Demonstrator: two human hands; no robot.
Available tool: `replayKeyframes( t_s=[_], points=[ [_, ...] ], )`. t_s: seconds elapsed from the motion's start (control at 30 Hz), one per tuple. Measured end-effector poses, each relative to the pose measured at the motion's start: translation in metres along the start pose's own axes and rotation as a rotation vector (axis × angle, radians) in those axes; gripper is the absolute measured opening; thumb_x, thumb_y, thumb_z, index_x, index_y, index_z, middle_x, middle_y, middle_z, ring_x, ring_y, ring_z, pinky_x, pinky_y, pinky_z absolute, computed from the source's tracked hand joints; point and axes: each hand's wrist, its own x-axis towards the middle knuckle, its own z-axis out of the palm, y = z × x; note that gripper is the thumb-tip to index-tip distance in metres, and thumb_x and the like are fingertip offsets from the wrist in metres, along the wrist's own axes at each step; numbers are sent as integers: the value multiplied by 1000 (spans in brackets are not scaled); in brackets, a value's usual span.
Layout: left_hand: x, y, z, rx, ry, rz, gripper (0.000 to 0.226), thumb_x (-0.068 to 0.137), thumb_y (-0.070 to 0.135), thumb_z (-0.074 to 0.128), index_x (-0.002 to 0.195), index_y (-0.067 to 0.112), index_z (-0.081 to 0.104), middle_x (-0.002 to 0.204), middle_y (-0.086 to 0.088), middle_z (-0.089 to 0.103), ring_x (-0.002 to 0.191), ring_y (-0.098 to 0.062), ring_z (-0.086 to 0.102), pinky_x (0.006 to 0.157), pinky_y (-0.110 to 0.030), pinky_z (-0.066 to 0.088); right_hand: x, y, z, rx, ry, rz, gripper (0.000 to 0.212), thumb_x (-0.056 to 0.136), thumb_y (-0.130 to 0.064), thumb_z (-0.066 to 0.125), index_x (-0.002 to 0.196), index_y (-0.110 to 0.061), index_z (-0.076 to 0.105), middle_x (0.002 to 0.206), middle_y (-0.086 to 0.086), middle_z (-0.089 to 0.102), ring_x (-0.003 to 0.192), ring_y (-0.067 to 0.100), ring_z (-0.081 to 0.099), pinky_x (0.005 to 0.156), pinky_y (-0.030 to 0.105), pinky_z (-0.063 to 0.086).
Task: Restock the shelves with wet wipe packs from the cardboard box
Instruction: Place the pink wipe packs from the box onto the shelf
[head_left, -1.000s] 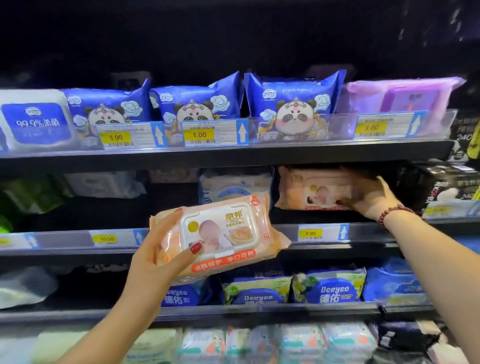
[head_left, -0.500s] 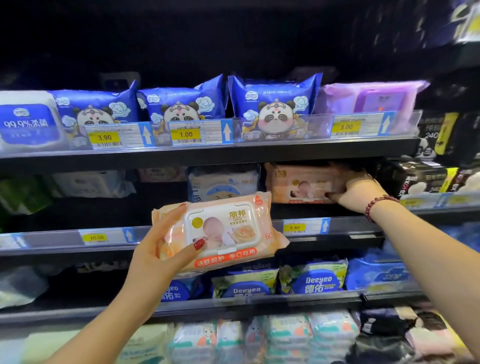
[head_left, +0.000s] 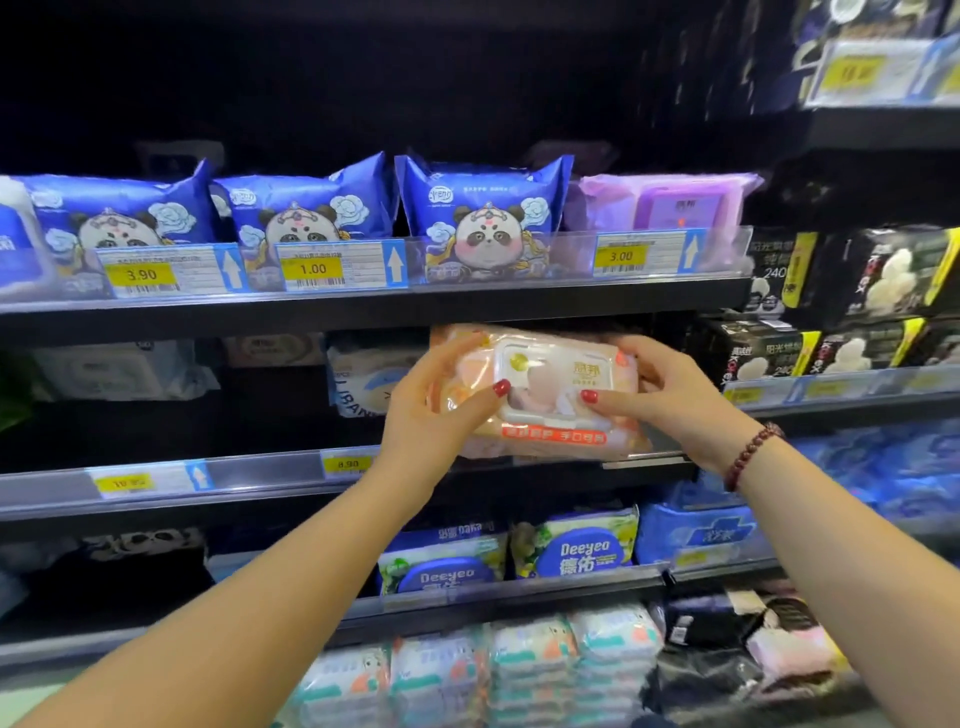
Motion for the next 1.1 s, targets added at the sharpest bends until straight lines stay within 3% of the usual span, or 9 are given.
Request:
replayKeyframes(
  t_s=[0.13, 0.27, 0.33, 0.4, 0.47, 0.63, 0.8, 0.97, 1.1],
  points=[
    [32, -3, 14, 78, 14, -22, 37, 79, 18, 77, 111, 28, 59, 107, 14, 62, 100, 2, 57, 80, -13, 48, 19, 2, -8, -51, 181, -65, 55, 66, -13, 83, 115, -15, 58, 105, 3, 67, 97, 18, 65, 81, 34, 57],
    [55, -15, 19, 260, -56, -100, 51, 79, 19, 77, 125, 23, 57, 120, 3, 62, 112, -15, 59, 98, -36, 50, 39, 17, -15, -232, 285, -76, 59, 61, -26, 88, 111, -13, 59, 105, 4, 65, 97, 21, 63, 87, 45, 54],
    [58, -22, 23, 382, -97, -132, 53, 81, 18, 74, 130, 25, 54, 119, 1, 62, 108, -19, 60, 96, -38, 51, 45, 20, -16, -410, 326, -120, 62, 62, -29, 88, 113, -10, 59, 105, 2, 61, 97, 18, 58, 88, 36, 49],
    [62, -31, 30, 484, -102, -168, 54, 83, 19, 71, 132, 23, 51, 116, 2, 60, 102, -19, 59, 92, -33, 51, 50, 25, -17, -582, 330, -145, 68, 66, -30, 85, 123, -7, 57, 109, 7, 60, 102, 22, 55, 88, 27, 42],
    [65, -39, 37, 621, -136, -189, 51, 86, 21, 66, 134, 24, 50, 113, 2, 58, 97, -19, 57, 85, -29, 48, 54, 37, -21, -701, 290, -139, 75, 67, -31, 84, 132, -14, 52, 117, 10, 61, 108, 26, 57, 92, 28, 44],
    [68, -51, 46, 987, -262, -88, 34, 90, 29, 61, 115, 6, 60, 122, -14, 54, 111, -27, 51, 90, -32, 44, 53, 57, -27, -838, 207, -35, 72, 74, -29, 79, 137, -15, 47, 128, 13, 47, 114, 31, 52, 101, 32, 40],
    [63, -50, 45, 1027, -290, -69, 28, 93, 32, 56, 103, 7, 60, 110, -12, 56, 101, -25, 54, 78, -31, 43, 46, 53, -25, -865, 177, 8, 73, 80, -34, 73, 142, -22, 38, 130, 17, 43, 113, 36, 51, 100, 34, 41],
    [54, -39, 36, 1048, -405, 6, 45, 91, 38, 58, 130, 15, 51, 116, -8, 59, 101, -25, 55, 80, -35, 47, 25, 33, -21, -993, 214, 1, 58, 83, -38, 67, 133, -18, 45, 129, 17, 39, 114, 39, 49, 91, 41, 46],
    [36, -20, 18, 1048, -329, 82, 55, 91, 36, 59, 140, 23, 39, 120, -11, 50, 107, -30, 51, 89, -42, 48, -1, 15, -12, -1069, 203, -151, 55, 81, -37, 67, 128, -14, 49, 120, 12, 48, 112, 32, 47, 90, 41, 46]
  ],
)
